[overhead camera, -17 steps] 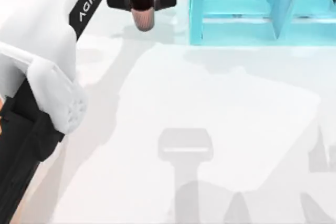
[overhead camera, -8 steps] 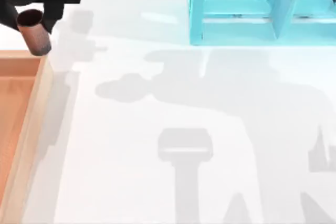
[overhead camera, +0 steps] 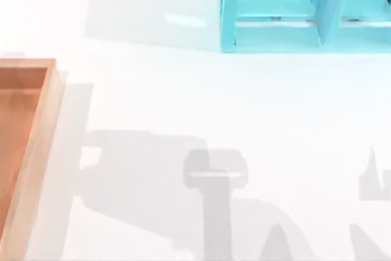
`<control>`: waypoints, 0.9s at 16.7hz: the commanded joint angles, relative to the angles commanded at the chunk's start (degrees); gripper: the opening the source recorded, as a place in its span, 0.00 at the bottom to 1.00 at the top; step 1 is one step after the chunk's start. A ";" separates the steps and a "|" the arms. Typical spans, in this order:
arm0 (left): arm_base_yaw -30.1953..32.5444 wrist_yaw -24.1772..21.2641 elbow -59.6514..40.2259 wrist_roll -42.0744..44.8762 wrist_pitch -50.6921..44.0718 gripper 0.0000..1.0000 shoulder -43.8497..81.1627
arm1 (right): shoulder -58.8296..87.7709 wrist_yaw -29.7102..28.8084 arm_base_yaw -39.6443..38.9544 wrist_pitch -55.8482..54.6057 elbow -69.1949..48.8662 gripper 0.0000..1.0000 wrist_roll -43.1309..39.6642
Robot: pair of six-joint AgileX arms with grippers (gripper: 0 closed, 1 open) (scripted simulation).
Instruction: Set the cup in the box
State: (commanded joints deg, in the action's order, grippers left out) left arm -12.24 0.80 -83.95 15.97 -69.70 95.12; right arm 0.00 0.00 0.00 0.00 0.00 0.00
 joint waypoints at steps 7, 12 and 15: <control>-3.65 -1.83 3.51 1.57 3.40 0.00 -3.70 | 0.00 0.00 0.00 0.00 0.00 1.00 0.00; -3.60 -1.70 6.70 1.67 7.23 0.00 -2.76 | 0.00 0.00 0.00 0.00 0.00 1.00 0.00; -3.71 -1.86 11.36 1.83 13.27 0.00 -1.81 | 0.00 0.00 0.00 0.00 0.00 1.00 0.00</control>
State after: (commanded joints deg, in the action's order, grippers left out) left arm -15.95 -1.05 -72.59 17.80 -56.43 93.30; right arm 0.00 0.00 0.00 0.00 0.00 0.00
